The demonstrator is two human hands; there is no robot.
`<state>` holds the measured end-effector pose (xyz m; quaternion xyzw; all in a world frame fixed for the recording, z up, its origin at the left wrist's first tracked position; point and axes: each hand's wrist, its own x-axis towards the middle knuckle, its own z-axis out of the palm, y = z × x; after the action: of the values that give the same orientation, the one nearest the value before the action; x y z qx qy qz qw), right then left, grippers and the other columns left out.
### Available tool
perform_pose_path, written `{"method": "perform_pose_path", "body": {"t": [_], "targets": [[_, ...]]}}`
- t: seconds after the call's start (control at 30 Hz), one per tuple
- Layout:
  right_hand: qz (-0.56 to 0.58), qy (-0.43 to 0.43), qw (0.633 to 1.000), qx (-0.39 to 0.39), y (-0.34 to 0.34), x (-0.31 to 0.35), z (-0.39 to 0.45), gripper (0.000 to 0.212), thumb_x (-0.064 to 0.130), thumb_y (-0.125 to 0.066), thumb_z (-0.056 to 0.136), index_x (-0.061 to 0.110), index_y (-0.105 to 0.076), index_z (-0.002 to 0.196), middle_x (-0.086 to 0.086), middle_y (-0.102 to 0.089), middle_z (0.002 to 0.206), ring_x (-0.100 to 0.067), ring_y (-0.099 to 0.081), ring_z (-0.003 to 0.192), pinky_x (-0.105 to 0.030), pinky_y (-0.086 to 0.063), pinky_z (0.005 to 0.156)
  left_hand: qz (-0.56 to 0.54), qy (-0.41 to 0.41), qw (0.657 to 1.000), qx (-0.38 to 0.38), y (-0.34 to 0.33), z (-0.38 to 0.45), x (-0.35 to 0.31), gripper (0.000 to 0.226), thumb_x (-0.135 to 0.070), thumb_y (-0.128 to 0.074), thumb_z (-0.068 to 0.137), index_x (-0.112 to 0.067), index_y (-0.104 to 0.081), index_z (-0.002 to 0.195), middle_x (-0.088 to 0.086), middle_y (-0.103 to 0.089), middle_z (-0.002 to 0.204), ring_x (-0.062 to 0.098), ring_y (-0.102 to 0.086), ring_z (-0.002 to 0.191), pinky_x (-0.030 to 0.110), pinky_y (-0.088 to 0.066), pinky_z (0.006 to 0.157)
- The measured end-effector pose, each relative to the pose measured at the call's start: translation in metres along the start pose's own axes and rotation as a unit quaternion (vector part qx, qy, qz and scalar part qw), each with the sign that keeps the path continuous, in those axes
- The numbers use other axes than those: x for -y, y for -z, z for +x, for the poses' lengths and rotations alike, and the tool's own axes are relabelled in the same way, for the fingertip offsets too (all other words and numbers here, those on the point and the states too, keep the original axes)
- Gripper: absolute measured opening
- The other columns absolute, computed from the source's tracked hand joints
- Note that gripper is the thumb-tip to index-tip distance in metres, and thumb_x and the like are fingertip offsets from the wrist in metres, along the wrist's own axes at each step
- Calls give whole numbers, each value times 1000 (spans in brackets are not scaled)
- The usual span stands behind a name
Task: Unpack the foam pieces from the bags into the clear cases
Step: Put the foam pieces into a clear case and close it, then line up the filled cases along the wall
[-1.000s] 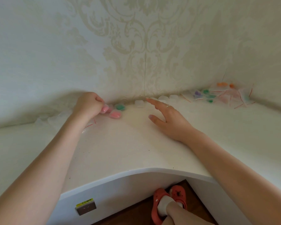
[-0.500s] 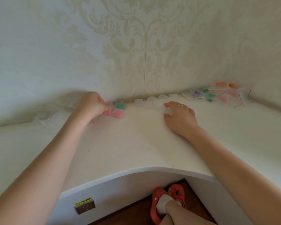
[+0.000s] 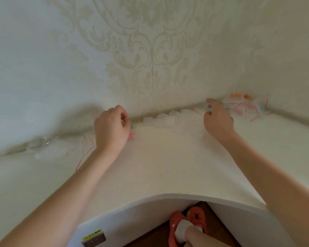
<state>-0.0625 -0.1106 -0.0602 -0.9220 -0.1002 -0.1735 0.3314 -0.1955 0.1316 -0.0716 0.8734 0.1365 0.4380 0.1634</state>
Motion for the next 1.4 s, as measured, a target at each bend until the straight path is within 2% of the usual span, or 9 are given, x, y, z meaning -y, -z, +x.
{"method": "perform_pose_path", "body": {"t": [0.2, 0.3, 0.53, 0.63, 0.73, 0.83, 0.97, 1.07, 1.4], "targets": [[-168, 28, 979, 115, 10, -43, 69, 61, 9, -45, 95, 26, -23, 149, -1, -20, 157, -27, -21, 142, -49, -31, 109, -52, -240, 962, 117, -20, -35, -47, 13, -23, -43, 79, -18, -55, 79, -6, -57, 71, 18, -55, 72, 32, -36, 70], [-203, 28, 963, 177, -9, -68, 78, 46, 33, -47, 96, 27, -40, 141, -2, -38, 149, -26, -34, 136, -45, -31, 109, -53, -267, 953, 132, -26, -35, -44, 8, -21, -45, 79, -19, -53, 77, -7, -54, 69, 15, -52, 69, 27, -31, 67], [-18, 44, 995, -84, -15, -69, 63, 23, 16, -48, 97, 11, -69, 106, -6, -66, 119, -30, -57, 110, -29, -34, 79, -97, -199, 966, 129, -24, -31, -35, 6, -13, -57, 75, -19, -55, 77, -10, -54, 68, 14, -55, 69, 34, -47, 66], [-31, 75, 983, -165, -11, -63, 57, 24, 15, -49, 97, 15, -69, 109, -4, -62, 126, -30, -51, 116, -32, -33, 88, -123, -186, 965, 135, -26, -32, -35, 6, -14, -57, 77, -20, -56, 78, -11, -55, 70, 11, -55, 71, 35, -48, 67], [193, 100, 970, -110, -4, -41, 47, 23, 13, -48, 97, 16, -70, 104, 1, -70, 101, -20, -64, 86, -15, -45, 78, -182, -127, 966, 131, -30, -32, -33, 14, -11, -63, 82, -21, -57, 91, -10, -58, 78, 8, -57, 76, 34, -50, 72], [387, 83, 918, -27, 11, 2, 28, 20, 7, -49, 96, 11, -68, 103, 2, -67, 76, -6, -64, 63, -25, -52, 65, -286, -3, 949, 132, -27, -31, -37, 37, -15, -72, 80, -24, -51, 109, -8, -59, 93, 6, -58, 82, 23, -47, 77], [449, 76, 865, 209, 20, 45, -14, 18, 5, -51, 95, 17, -65, 95, 3, -67, 64, -10, -59, 45, -25, -54, 55, -469, 116, 850, 210, -17, -18, -43, 45, -47, -70, 71, -24, -57, 107, -1, -64, 103, 7, -61, 92, 21, -46, 87], [443, 69, 861, 239, 10, 51, -41, 8, 6, -58, 92, 14, -57, 91, -6, -68, 66, -14, -56, 41, -27, -52, 51, -527, 118, 786, 302, -11, -19, -47, 33, -35, -57, 89, -2, -62, 91, 10, -68, 77, 20, -61, 75, 30, -50, 86], [424, 22, 887, 183, -1, 45, -46, 9, 12, -63, 89, 9, -68, 82, 3, -66, 73, -8, -58, 64, -17, -49, 65, -501, 206, 831, 127, -14, -19, -43, 17, -9, -62, 89, -5, -47, 82, 4, -62, 51, 13, -61, 52, 20, -45, 54]]}}
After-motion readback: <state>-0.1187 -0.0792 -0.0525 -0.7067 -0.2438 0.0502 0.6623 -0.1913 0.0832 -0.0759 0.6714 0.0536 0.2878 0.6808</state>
